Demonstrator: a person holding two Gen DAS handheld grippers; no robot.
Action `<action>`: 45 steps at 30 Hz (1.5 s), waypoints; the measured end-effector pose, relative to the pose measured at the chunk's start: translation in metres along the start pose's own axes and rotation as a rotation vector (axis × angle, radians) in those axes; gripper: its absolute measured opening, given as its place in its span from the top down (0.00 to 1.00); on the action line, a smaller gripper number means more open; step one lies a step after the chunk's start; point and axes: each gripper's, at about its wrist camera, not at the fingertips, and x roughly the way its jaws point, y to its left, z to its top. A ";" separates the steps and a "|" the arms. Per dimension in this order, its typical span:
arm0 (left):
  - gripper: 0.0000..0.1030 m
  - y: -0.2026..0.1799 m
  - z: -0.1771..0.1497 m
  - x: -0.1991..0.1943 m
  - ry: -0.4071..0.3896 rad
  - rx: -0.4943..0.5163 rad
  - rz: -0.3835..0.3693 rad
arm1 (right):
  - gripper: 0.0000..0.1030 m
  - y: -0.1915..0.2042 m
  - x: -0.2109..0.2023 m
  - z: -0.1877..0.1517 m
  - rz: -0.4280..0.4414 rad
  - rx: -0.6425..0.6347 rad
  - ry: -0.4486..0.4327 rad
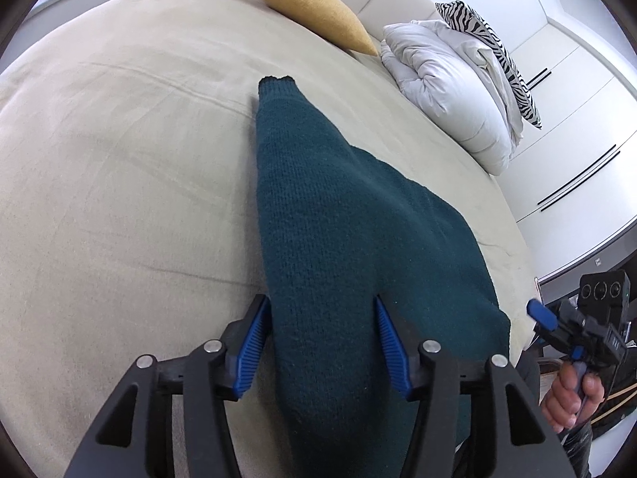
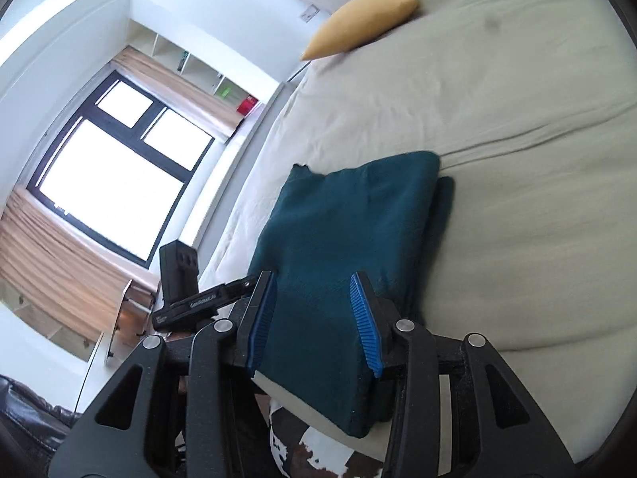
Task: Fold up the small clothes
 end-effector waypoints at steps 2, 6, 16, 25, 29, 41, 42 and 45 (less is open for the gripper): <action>0.44 0.000 0.001 0.000 0.000 0.003 0.000 | 0.63 -0.010 0.015 -0.006 -0.012 0.030 0.046; 0.43 -0.001 0.000 0.001 0.001 0.001 -0.005 | 0.78 -0.046 0.045 -0.027 -0.069 0.110 0.157; 0.44 -0.006 -0.005 -0.007 -0.021 0.024 0.027 | 0.74 -0.008 0.028 -0.030 -0.003 -0.011 0.164; 0.44 -0.007 -0.006 -0.010 -0.032 0.037 0.037 | 0.76 -0.030 0.058 -0.055 -0.036 0.071 0.261; 0.46 -0.019 -0.006 -0.026 -0.083 0.085 0.076 | 0.75 -0.022 0.036 -0.042 -0.120 0.028 0.195; 0.00 -0.116 -0.016 -0.129 -0.591 0.378 0.340 | 0.30 0.072 -0.015 -0.009 -0.572 -0.334 -0.251; 0.00 -0.123 -0.014 -0.134 -0.615 0.384 0.367 | 0.28 0.080 -0.020 -0.010 -0.585 -0.367 -0.304; 0.00 -0.138 -0.016 -0.149 -0.666 0.392 0.416 | 0.07 0.104 -0.035 -0.016 -0.602 -0.444 -0.463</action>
